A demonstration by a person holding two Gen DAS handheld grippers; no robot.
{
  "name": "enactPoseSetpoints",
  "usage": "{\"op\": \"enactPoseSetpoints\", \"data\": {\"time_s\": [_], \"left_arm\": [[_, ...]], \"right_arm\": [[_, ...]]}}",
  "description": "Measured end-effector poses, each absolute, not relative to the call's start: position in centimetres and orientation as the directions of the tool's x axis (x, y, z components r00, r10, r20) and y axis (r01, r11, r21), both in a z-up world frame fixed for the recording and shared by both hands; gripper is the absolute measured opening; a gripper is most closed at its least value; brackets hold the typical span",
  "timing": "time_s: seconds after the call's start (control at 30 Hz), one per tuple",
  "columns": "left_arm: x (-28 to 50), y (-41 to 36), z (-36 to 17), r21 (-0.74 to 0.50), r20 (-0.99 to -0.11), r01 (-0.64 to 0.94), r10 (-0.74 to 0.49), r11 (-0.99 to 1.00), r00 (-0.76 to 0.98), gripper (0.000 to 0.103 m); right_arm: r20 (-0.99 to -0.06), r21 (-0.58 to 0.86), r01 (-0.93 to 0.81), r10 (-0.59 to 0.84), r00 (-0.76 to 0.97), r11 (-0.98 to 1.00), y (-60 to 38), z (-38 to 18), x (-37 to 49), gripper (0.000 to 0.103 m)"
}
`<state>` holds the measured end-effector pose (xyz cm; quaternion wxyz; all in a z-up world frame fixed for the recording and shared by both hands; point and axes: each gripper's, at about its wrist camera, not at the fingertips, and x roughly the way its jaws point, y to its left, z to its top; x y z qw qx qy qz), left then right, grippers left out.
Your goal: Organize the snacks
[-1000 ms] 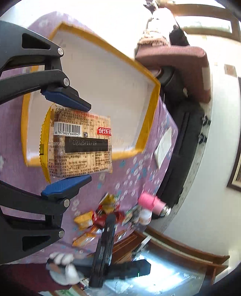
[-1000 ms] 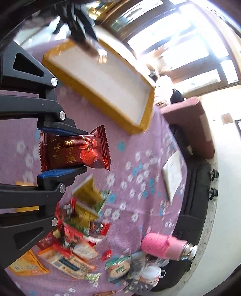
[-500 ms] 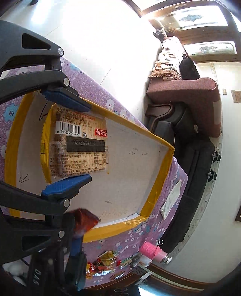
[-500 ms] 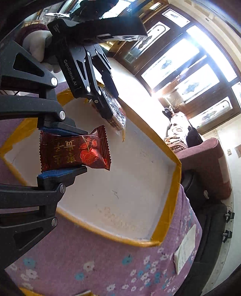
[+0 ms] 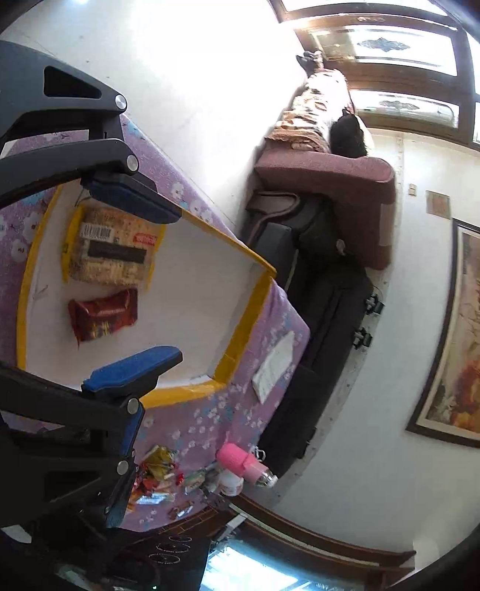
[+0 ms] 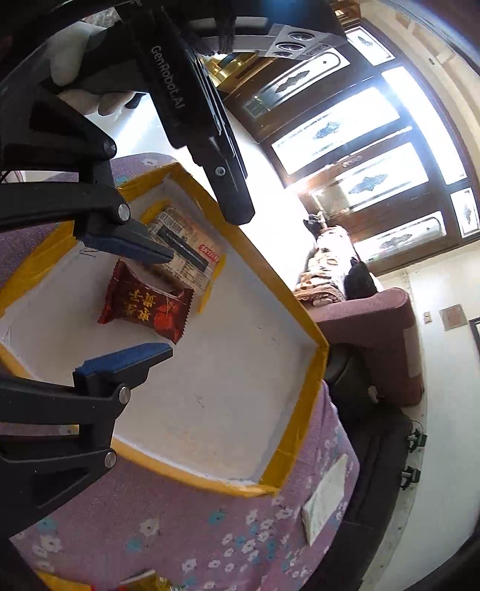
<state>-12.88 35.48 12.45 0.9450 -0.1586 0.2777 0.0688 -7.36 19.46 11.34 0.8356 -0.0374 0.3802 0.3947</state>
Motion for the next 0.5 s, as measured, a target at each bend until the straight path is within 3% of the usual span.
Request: {"op": "enactPoseSetpoints", "data": {"time_s": [0.1,0.13,0.2,0.23,0.27,0.5], "left_arm": [[-15.0,32.7,15.8,-0.246,-0.415,-0.171,0.056,0.954,0.908,0.089],[-15.5,31.8,16.6,-0.248,-0.378,-0.148,0.045,0.957,0.925,0.094],[-15.9,29.7,17.9,-0.268,-0.331,-0.060,-0.033,0.962,0.943,0.103],[-15.8,28.7,18.2,-0.284,-0.325,-0.017,-0.080,0.959,0.942,0.103],[-15.5,27.7,18.2,-0.294,-0.335,0.011,-0.114,0.956,0.935,0.103],[-11.5,21.2,13.5,-0.342,-0.488,0.100,-0.267,0.934,0.831,0.103]], "right_arm": [[-0.595,0.196,-0.653,0.618,0.513,0.732,14.9,14.2,-8.0,0.047],[-0.565,0.182,-0.632,0.606,0.560,0.754,12.9,15.1,-8.2,0.052],[-0.496,0.157,-0.560,0.555,0.668,0.813,7.9,16.8,-8.2,0.069],[-0.465,0.155,-0.527,0.532,0.707,0.836,5.2,17.2,-8.0,0.082],[-0.449,0.159,-0.496,0.510,0.734,0.854,3.1,17.6,-7.8,0.089],[-0.611,0.316,-0.167,0.335,0.717,0.934,-14.1,12.6,-3.7,0.089]]}}
